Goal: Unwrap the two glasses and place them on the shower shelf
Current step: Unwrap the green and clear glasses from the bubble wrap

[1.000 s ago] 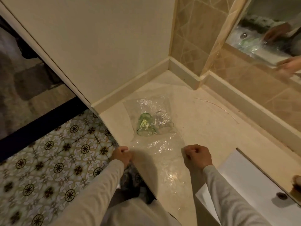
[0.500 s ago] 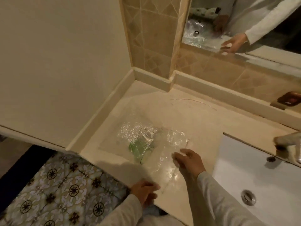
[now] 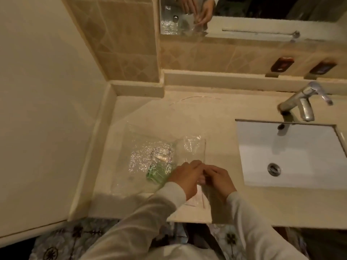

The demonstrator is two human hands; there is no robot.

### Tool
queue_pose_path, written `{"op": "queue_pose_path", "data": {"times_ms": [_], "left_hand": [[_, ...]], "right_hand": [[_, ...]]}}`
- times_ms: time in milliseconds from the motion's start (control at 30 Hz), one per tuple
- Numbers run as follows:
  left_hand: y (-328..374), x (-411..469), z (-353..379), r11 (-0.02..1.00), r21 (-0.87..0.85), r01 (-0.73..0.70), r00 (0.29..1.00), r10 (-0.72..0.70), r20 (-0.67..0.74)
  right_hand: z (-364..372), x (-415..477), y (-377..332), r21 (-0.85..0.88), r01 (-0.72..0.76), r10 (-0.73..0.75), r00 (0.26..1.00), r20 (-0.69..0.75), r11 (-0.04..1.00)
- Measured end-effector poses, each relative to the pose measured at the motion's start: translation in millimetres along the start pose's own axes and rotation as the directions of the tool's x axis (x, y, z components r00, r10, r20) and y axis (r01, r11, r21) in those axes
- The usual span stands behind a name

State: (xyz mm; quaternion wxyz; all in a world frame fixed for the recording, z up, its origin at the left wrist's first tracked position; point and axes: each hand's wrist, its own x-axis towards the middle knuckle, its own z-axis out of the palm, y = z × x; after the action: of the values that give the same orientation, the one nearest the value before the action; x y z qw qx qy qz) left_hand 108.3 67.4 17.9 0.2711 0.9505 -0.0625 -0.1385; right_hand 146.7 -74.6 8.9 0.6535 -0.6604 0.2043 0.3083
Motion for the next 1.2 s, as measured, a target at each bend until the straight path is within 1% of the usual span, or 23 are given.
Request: {"op": "queue_pose_path", "data": {"times_ms": [67, 167, 200, 267, 333, 433, 500, 533, 567, 633, 667, 700, 800, 867, 933, 967, 1000, 1033, 1067, 1100, 1133, 1167, 1200], "left_hand": [[-4, 12, -2, 0.989, 0.114, -0.091, 0.992, 0.081, 0.094], [-13, 25, 0, 0.952, 0.235, -0.197, 0.971, 0.157, 0.178], [-14, 29, 1, 0.948, 0.249, -0.2, 0.969, 0.154, 0.195], [-19, 33, 1, 0.919, 0.327, -0.22, 0.962, 0.149, 0.228], [-21, 37, -4, 0.861, 0.437, -0.26, 0.952, 0.154, 0.264], [-18, 42, -22, 0.78, 0.545, -0.306, 0.933, 0.133, 0.334], [-11, 45, -38, 0.756, 0.577, -0.31, 0.919, 0.085, 0.384], [-7, 44, -48, 0.764, 0.567, -0.308, 0.911, 0.065, 0.408], [-3, 43, -58, 0.769, 0.557, -0.314, 0.903, 0.061, 0.425], [6, 37, -79, 0.717, 0.57, -0.401, 0.882, 0.133, 0.453], [11, 34, -90, 0.69, 0.579, -0.435, 0.871, 0.16, 0.464], [15, 32, -100, 0.676, 0.584, -0.449, 0.867, 0.173, 0.467], [26, 28, -125, 0.612, 0.622, -0.488, 0.857, 0.203, 0.473], [29, 26, -134, 0.566, 0.651, -0.505, 0.853, 0.212, 0.478], [31, 24, -137, 0.56, 0.664, -0.495, 0.856, 0.183, 0.483], [32, 22, -138, 0.579, 0.66, -0.478, 0.863, 0.169, 0.476], [32, 21, -136, 0.614, 0.644, -0.456, 0.875, 0.179, 0.449], [30, 19, -134, 0.663, 0.608, -0.437, 0.892, 0.229, 0.391], [27, 16, -132, 0.725, 0.551, -0.413, 0.909, 0.296, 0.293], [22, 12, -128, 0.788, 0.485, -0.38, 0.924, 0.346, 0.162], [15, 8, -123, 0.845, 0.42, -0.33, 0.936, 0.35, 0.032], [7, 3, -119, 0.897, 0.359, -0.258, 0.951, 0.302, -0.07], [-4, -4, -114, 0.94, 0.3, -0.165, 0.969, 0.211, -0.129]], "right_hand": [[0, -3, -1, -0.009, -0.004, 0.004, 0.998, 0.055, 1.0], [-4, -6, -3, -0.12, 0.026, -0.016, 0.996, 0.082, 0.992], [-6, -6, -3, -0.137, 0.031, -0.02, 0.997, 0.079, 0.99], [-6, -5, -4, -0.076, 0.0, 0.006, 0.997, 0.078, 0.997], [-9, -2, -5, -0.007, -0.033, 0.034, 0.995, 0.096, 0.999], [-11, 4, -7, 0.029, -0.053, 0.049, 0.989, 0.142, 0.998], [-13, 8, -7, 0.023, -0.051, 0.047, 0.989, 0.141, 0.998], [-14, 11, -5, -0.018, -0.043, 0.045, 0.994, 0.103, 0.999], [-16, 14, -3, -0.112, -0.026, 0.031, 0.999, 0.045, 0.993], [-23, 23, -2, -0.386, 0.026, -0.048, 0.998, -0.048, 0.922], [-25, 26, -3, -0.484, 0.045, -0.088, 0.994, -0.067, 0.874], [-26, 27, -4, -0.532, 0.062, -0.116, 0.991, -0.069, 0.844], [-28, 36, 0, -0.574, 0.095, -0.152, 0.987, -0.052, 0.813], [-31, 40, 3, -0.626, 0.17, -0.227, 0.974, -0.012, 0.761], [-33, 40, 2, -0.687, 0.341, -0.415, 0.908, 0.064, 0.641], [-32, 37, 0, -0.698, 0.412, -0.498, 0.862, 0.091, 0.586], [-30, 35, -1, -0.688, 0.452, -0.54, 0.836, 0.103, 0.568], [-27, 33, -2, -0.673, 0.441, -0.518, 0.849, 0.099, 0.594], [-22, 29, -5, -0.629, 0.399, -0.436, 0.894, 0.104, 0.668], [-16, 26, -13, -0.55, 0.307, -0.284, 0.95, 0.13, 0.777], [-9, 25, -21, -0.395, 0.161, -0.096, 0.979, 0.179, 0.905], [-2, 26, -29, -0.218, 0.001, 0.056, 0.965, 0.257, 0.976], [4, 26, -37, -0.086, -0.108, 0.13, 0.938, 0.321, 0.99]]}}
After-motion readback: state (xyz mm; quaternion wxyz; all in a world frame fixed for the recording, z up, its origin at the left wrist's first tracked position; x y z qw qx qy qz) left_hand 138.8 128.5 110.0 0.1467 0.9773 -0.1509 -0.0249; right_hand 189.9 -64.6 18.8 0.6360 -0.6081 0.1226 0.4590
